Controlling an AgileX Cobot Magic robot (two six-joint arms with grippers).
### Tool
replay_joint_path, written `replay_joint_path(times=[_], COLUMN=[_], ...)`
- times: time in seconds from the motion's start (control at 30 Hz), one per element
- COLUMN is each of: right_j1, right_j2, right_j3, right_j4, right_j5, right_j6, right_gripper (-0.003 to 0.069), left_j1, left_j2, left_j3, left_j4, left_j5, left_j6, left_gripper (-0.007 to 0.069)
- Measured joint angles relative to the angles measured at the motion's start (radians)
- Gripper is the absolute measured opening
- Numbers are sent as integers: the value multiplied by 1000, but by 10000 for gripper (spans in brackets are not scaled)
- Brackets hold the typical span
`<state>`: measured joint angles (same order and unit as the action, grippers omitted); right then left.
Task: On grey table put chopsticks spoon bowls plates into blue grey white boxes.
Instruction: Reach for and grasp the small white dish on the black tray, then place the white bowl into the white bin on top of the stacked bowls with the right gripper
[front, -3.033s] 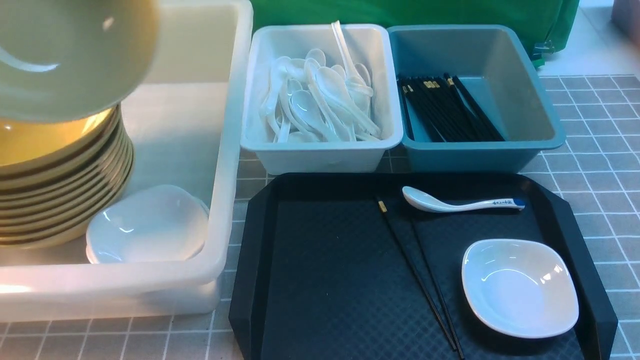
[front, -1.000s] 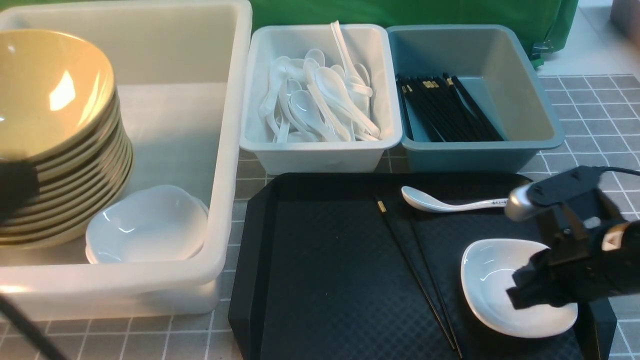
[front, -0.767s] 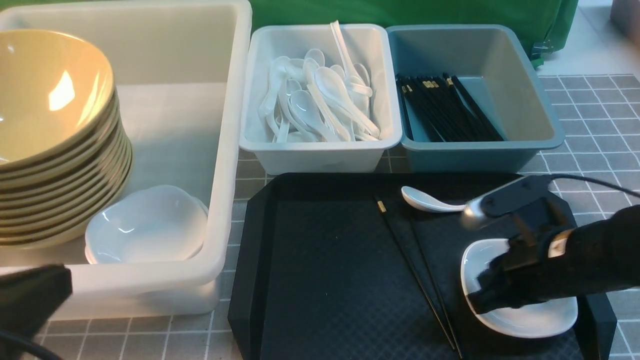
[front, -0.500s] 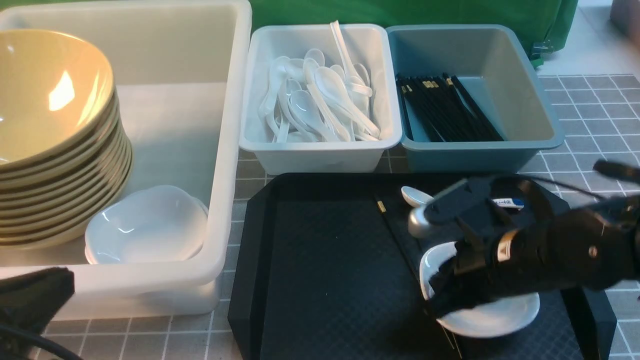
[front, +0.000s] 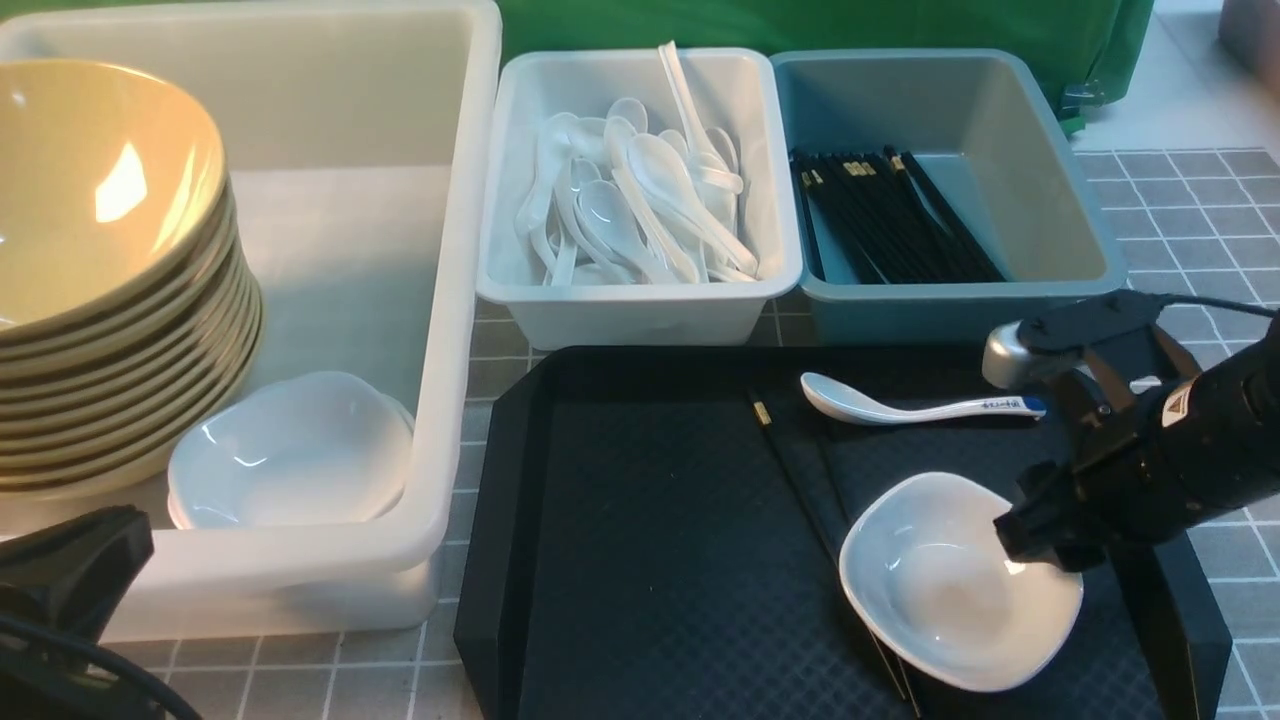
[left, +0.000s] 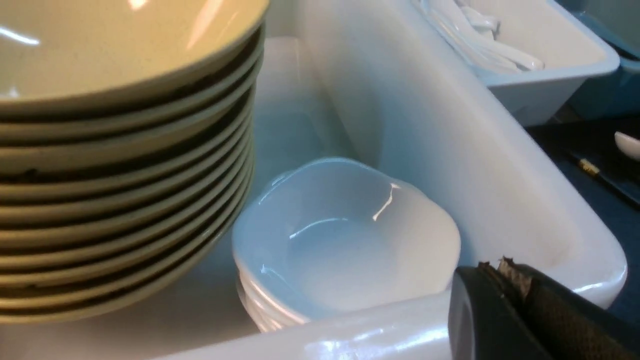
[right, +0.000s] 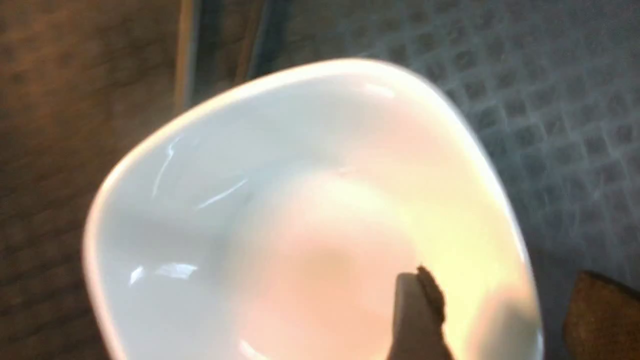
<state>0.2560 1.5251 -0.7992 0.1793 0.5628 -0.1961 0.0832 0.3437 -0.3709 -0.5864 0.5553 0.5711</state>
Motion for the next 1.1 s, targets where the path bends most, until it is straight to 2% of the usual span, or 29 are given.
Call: replay_joint_path(times=[0.13, 0.2, 0.23, 0.27, 0.3, 0.33, 0.37, 0.47, 0.53, 0.63, 0.73, 0.77, 0.8, 0.93, 1.0, 1.1], right_j1=[0, 0, 0, 0, 0, -1, -1, -3, -3, 2, 55, 112, 156, 328, 411, 495], right_j2=[66, 93, 102, 108, 108, 101, 91, 54, 4, -47, -98, -101, -94, 3, 93, 229], right_j3=[0, 0, 0, -4, -8, -26, -40, -75, -122, -168, -238, -269, -291, -391, -468, -585], right_j4=[3, 4, 4, 8, 9, 21, 24, 30, 58, 140, 378, 522, 606, 864, 947, 988], right_j5=[-56, -63, -62, -50, -44, -10, 13, 84, 142, 168, 155, 122, 86, -92, -165, -221], right_j6=[-9, -9, -10, -19, -22, -42, -50, -63, -69, -115, -261, -339, -397, -623, -712, -749], right_gripper=[425, 402, 379, 311, 302, 237, 211, 150, 83, 67, 67, 67, 67, 67, 67, 71], left_j1=[-7, -7, -7, -7, -7, -7, -8, -8, -8, -8, -8, -8, -8, -8, -8, -8], left_j2=[0, 0, 0, -1, -2, -16, -37, -104, -173, -232, -295, -314, -321, -329, -330, -330], left_j3=[0, 0, 0, -1, -1, -13, -27, -42, -43, -38, -3, 15, 25, 44, 47, 47], left_j4=[-4, -4, -4, -4, -4, 0, 12, 43, 84, 125, 162, 169, 171, 172, 173, 173], left_j5=[-20, -20, -20, -20, -20, -14, -9, -11, -6, -1, -42, -82, -103, -157, -161, -166], left_j6=[7, 9, 10, 14, 14, 16, 17, 17, 12, -7, -39, -55, -58, -62, -62, -61], left_gripper=[-8, -8, -8, -8, -8, -8, -8, -8, -8, -8, -8, -8, -8, -8, -8, -8])
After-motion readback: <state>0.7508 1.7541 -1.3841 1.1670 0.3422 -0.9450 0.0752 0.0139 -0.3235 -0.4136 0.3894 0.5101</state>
